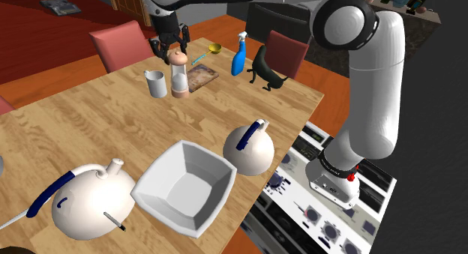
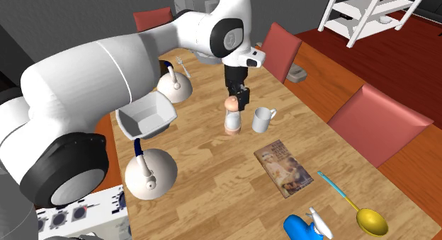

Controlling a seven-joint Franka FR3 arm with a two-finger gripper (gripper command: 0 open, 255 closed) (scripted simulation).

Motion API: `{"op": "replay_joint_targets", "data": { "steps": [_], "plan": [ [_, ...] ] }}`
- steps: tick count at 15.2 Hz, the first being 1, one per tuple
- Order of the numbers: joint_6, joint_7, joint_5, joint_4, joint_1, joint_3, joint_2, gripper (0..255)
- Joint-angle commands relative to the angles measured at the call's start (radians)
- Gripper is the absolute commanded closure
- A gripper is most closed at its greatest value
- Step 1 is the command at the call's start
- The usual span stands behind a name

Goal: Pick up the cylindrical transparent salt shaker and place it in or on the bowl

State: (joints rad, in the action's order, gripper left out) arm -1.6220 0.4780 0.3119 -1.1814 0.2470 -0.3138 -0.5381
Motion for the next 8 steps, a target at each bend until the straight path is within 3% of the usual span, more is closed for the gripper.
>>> {"op": "replay_joint_targets", "data": {
  "steps": [1, 8],
  "plan": [
    [0.025, -0.003, 0.0, 0.026, 0.004, 0.0, -0.001, 255],
    [0.136, -0.023, 0.006, 0.17, 0.027, 0.002, -0.03, 255]
  ]
}}
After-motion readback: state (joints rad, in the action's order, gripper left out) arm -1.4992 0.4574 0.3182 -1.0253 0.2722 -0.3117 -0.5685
